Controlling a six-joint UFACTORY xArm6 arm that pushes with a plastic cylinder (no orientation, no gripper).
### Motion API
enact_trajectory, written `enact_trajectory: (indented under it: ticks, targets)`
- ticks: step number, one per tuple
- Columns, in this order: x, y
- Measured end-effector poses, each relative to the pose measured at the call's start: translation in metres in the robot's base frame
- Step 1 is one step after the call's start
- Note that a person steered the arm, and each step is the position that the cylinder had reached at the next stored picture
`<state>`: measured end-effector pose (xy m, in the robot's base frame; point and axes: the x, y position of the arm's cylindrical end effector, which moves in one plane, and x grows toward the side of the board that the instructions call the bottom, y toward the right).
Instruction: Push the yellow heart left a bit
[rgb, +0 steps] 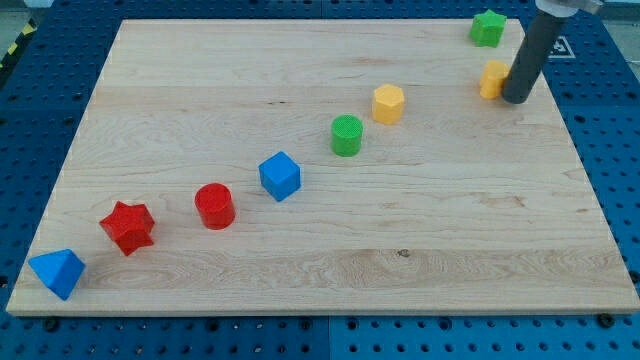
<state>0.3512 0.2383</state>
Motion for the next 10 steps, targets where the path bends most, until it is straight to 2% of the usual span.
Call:
enact_trajectory:
  ticks: [2,3,4,6,10]
  targets:
    - [-0.007,-0.01]
    - [0.007,0.006]
    - [0.004,0.028]
    - [-0.036,0.032]
    - [-0.043,-0.016]
